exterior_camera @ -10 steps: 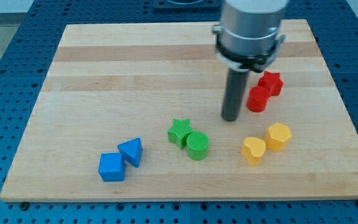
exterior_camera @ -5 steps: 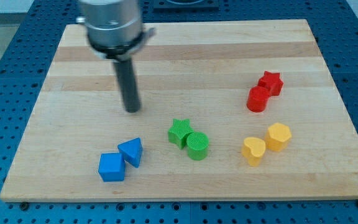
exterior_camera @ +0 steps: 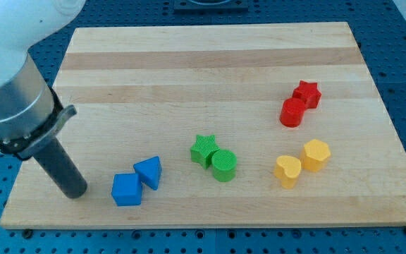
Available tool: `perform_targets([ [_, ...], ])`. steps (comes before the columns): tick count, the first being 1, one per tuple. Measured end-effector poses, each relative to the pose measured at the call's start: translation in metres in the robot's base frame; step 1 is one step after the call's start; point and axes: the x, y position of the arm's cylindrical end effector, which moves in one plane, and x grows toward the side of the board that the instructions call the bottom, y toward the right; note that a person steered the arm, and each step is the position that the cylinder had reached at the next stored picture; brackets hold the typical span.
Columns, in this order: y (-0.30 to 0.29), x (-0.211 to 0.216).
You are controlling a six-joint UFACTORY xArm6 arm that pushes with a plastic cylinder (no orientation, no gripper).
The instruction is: Slide the blue cube and blue triangle towards the green star
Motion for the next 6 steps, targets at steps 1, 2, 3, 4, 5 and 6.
perform_targets([
  [1,0.026,0.019],
  [2,0.027,0.019],
  [3,0.033,0.017],
  [4,0.049,0.011],
  [5,0.066,0.01],
  [6,0.079,0.01],
])
